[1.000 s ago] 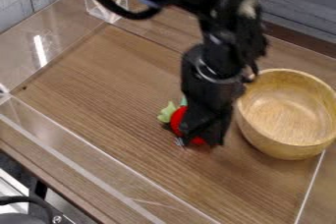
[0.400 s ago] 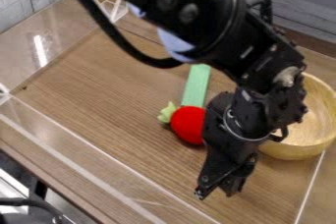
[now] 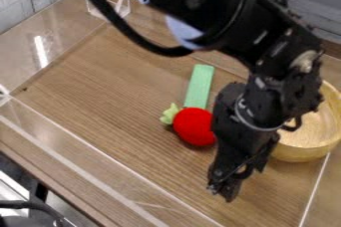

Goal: Move the red object to the right side of the table

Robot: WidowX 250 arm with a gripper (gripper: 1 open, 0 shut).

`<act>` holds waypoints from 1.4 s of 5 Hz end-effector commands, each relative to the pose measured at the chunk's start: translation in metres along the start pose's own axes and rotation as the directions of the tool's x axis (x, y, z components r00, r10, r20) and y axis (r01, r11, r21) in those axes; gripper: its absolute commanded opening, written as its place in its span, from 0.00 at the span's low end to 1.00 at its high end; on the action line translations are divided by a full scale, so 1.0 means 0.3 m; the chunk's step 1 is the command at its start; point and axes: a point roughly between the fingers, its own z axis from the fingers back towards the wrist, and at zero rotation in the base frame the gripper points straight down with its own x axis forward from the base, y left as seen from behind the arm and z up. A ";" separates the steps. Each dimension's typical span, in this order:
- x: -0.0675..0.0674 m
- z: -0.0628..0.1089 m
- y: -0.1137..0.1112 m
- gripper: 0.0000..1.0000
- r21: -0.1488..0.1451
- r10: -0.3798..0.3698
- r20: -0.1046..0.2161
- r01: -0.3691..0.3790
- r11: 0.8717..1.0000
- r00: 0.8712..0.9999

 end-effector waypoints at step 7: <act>0.142 0.091 0.027 0.00 -0.053 -0.204 -0.088 0.200 0.978 0.975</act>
